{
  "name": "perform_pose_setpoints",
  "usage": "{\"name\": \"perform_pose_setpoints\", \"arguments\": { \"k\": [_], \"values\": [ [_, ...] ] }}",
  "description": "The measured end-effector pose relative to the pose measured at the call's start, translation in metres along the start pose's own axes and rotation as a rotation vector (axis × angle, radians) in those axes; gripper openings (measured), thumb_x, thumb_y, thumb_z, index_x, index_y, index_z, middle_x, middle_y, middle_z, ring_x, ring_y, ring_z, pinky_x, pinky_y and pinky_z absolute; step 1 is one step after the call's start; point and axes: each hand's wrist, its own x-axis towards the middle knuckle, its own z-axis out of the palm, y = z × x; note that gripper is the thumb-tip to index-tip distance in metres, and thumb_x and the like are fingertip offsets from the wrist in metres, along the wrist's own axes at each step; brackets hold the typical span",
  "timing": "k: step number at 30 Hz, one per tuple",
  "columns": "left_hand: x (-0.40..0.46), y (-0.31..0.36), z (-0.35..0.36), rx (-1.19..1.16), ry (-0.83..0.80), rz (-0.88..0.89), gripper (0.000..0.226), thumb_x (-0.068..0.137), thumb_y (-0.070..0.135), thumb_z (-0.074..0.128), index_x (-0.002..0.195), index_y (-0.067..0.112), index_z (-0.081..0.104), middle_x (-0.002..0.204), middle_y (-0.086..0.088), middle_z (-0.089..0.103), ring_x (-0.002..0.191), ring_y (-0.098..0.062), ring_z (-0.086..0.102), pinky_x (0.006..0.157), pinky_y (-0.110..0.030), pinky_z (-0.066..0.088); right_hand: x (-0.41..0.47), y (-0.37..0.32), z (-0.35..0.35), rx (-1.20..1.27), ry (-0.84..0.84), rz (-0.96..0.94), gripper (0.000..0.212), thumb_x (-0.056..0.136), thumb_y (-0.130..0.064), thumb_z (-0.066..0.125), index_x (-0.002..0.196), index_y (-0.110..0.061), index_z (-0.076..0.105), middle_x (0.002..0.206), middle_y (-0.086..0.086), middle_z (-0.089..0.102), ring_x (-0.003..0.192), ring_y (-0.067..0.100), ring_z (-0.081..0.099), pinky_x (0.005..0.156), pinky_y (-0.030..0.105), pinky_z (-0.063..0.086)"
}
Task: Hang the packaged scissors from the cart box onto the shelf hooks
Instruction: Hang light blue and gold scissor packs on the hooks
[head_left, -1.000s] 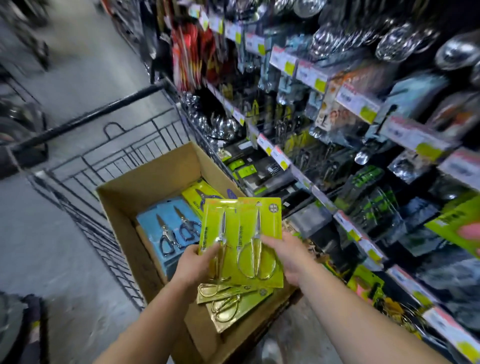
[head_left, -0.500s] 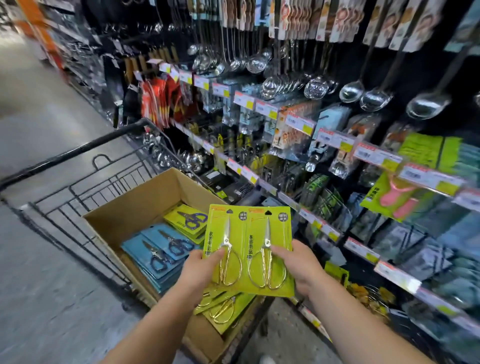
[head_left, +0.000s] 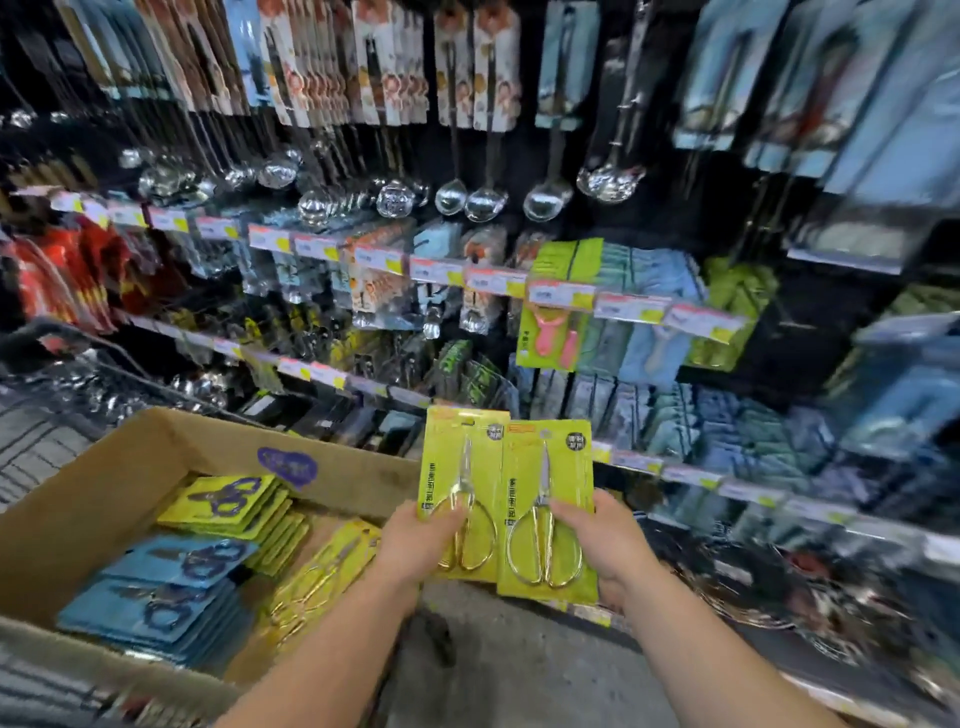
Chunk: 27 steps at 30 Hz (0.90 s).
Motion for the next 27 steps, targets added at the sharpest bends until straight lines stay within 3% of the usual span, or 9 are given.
{"name": "perform_pose_setpoints", "arguments": {
  "k": [4,6,8,10,12,13,17,23,27],
  "values": [
    [-0.008,0.009,0.066,0.053,-0.134,0.038,0.037,0.077,0.034,0.08,0.107,0.016,0.068,0.107,-0.003,0.073,0.096,-0.018,0.067,0.091,-0.035,0.053,-0.016,0.014,-0.072,0.021,0.128,-0.022,0.024,0.092,-0.026,0.067,0.112,-0.015,0.058,0.111,0.0,0.066,0.087,0.01,0.061,0.062,0.018,0.045],
    [-0.006,0.007,0.11,0.109,-0.177,0.057,0.073,0.058,0.054,0.08,0.119,0.016,0.064,0.116,-0.003,0.07,0.106,-0.022,0.066,0.097,-0.042,0.052,-0.026,0.025,-0.113,0.048,0.207,-0.002,0.042,0.09,-0.028,0.069,0.125,-0.009,0.057,0.123,0.004,0.064,0.102,0.018,0.063,0.075,0.02,0.048],
    [0.008,-0.009,0.161,0.128,-0.241,0.065,0.105,0.044,0.068,0.077,0.132,0.016,0.056,0.13,-0.004,0.064,0.115,-0.025,0.062,0.1,-0.047,0.05,-0.04,0.034,-0.156,0.123,0.273,0.025,0.047,0.086,-0.028,0.073,0.126,-0.009,0.058,0.122,0.005,0.066,0.108,0.023,0.063,0.091,0.033,0.05],
    [-0.005,-0.009,0.206,0.131,-0.323,0.069,0.116,0.04,0.073,0.076,0.138,0.016,0.051,0.138,-0.005,0.058,0.122,-0.026,0.058,0.104,-0.049,0.047,-0.053,0.045,-0.2,0.165,0.324,0.018,0.032,0.084,-0.026,0.074,0.113,-0.014,0.065,0.11,0.002,0.07,0.097,0.017,0.065,0.084,0.034,0.053],
    [-0.045,0.009,0.238,0.145,-0.394,0.093,0.111,0.053,0.069,0.078,0.144,0.015,0.044,0.145,-0.005,0.051,0.13,-0.028,0.05,0.109,-0.049,0.041,-0.068,0.056,-0.239,0.204,0.365,-0.007,0.007,0.088,-0.016,0.071,0.092,-0.021,0.067,0.096,-0.002,0.072,0.083,0.009,0.065,0.067,0.023,0.049],
    [-0.062,0.016,0.252,0.143,-0.405,0.093,0.104,0.064,0.062,0.079,0.147,0.013,0.04,0.149,-0.005,0.047,0.133,-0.029,0.047,0.111,-0.048,0.038,-0.075,0.06,-0.255,0.226,0.392,-0.025,0.009,0.088,-0.013,0.07,0.088,-0.021,0.067,0.093,-0.002,0.073,0.081,0.009,0.065,0.065,0.022,0.049],
    [-0.094,0.021,0.307,0.134,-0.449,0.085,0.102,0.07,0.058,0.077,0.15,0.011,0.035,0.154,-0.007,0.04,0.138,-0.029,0.04,0.115,-0.05,0.033,-0.099,0.073,-0.306,0.268,0.46,0.009,0.019,0.085,-0.017,0.074,0.103,-0.011,0.069,0.098,0.005,0.075,0.094,0.025,0.071,0.089,0.046,0.056],
    [-0.122,0.014,0.367,0.117,-0.485,0.096,0.094,0.081,0.044,0.075,0.154,0.012,0.024,0.159,-0.009,0.03,0.144,-0.032,0.031,0.117,-0.05,0.027,-0.123,0.087,-0.361,0.272,0.511,0.004,0.004,0.092,-0.019,0.066,0.095,-0.02,0.069,0.098,0.0,0.074,0.095,0.02,0.069,0.092,0.04,0.053],
    [-0.123,0.012,0.382,0.102,-0.47,0.09,0.092,0.082,0.046,0.074,0.154,0.013,0.027,0.158,-0.009,0.032,0.142,-0.032,0.034,0.116,-0.053,0.028,-0.119,0.093,-0.376,0.265,0.529,0.018,0.012,0.093,-0.023,0.065,0.103,-0.019,0.068,0.104,0.002,0.074,0.1,0.023,0.069,0.096,0.046,0.052]
  ]
}}
